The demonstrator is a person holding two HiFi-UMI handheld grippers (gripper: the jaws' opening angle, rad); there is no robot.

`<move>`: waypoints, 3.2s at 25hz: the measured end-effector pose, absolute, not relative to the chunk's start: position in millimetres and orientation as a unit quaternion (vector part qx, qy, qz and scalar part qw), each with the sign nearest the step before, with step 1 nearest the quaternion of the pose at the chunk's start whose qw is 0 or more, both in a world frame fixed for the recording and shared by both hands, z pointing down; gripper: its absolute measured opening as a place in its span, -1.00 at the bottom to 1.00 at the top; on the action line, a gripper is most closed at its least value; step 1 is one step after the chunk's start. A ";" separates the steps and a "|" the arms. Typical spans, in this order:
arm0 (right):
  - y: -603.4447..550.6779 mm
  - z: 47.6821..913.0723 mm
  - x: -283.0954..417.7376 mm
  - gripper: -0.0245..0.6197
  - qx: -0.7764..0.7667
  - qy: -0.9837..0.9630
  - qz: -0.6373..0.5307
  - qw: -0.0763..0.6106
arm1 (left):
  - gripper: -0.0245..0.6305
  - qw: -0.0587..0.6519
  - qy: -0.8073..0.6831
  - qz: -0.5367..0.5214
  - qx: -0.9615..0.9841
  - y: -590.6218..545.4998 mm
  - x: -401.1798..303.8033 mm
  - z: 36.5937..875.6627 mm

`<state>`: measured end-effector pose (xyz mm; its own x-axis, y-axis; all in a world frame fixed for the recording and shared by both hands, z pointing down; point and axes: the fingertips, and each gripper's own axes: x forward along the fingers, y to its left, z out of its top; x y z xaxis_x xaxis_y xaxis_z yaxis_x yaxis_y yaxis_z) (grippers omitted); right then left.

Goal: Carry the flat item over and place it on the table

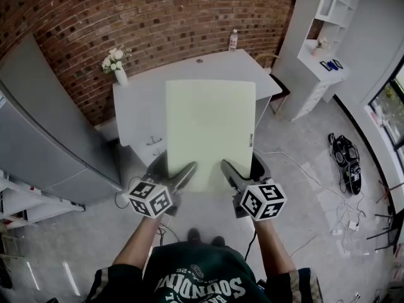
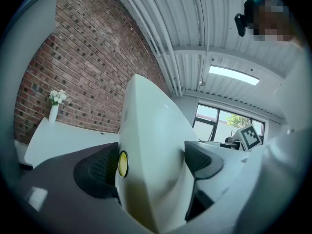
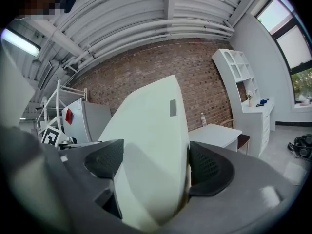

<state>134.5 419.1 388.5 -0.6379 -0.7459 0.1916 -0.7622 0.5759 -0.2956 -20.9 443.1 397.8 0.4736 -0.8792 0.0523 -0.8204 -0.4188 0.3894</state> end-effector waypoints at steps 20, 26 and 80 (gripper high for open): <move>409.8 392.0 125.5 0.36 0.479 -0.860 0.178 0.017 | 0.36 0.192 -0.457 -0.073 0.866 415.4 -31.9 402.6; 405.2 392.1 135.1 0.36 0.486 -0.856 0.176 0.018 | 0.36 0.195 -0.449 -0.074 0.869 407.6 -22.6 404.8; 121.0 406.5 231.4 0.33 0.380 -0.902 0.204 0.038 | 0.35 0.208 -0.549 -0.069 0.806 160.7 77.9 413.5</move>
